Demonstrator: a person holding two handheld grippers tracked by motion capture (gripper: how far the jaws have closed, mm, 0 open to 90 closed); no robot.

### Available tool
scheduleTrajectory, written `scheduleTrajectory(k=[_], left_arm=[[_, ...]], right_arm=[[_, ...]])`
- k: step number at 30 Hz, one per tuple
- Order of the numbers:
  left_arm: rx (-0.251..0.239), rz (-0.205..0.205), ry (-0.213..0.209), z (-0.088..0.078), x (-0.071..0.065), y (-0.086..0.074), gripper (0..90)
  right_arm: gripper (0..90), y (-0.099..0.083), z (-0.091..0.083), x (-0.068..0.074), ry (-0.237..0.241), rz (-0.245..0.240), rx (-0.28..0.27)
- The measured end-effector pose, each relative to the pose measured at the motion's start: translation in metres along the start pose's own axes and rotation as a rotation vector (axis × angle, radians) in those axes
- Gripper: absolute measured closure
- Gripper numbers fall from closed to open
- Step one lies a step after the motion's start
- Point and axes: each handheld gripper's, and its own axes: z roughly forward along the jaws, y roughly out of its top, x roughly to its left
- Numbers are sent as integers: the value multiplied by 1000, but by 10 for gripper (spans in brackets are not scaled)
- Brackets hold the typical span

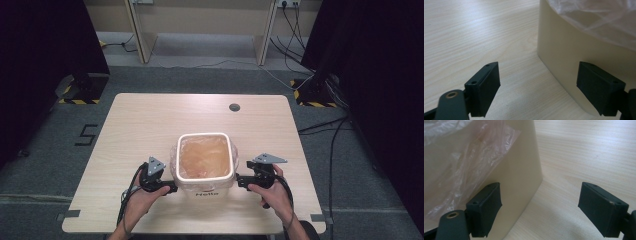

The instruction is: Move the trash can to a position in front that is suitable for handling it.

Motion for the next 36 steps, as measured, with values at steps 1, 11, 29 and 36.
scheduleTrajectory(k=[1, 11, 29, 36], left_arm=[[-2, 1, 2, 1, -1, 1, 189], [-10, 6, 7, 18, -2, 13, 211], [-29, -58, 20, 40, 2, 19, 248], [-25, -58, 22, 43, 3, 21, 256]], right_arm=[[188, 1, 0, -1, -4, -3, 0], [205, 2, 1, -15, 6, 42, 0], [224, 0, 8, -20, -41, 60, -1], [224, 0, 9, -21, -52, 75, -8]])
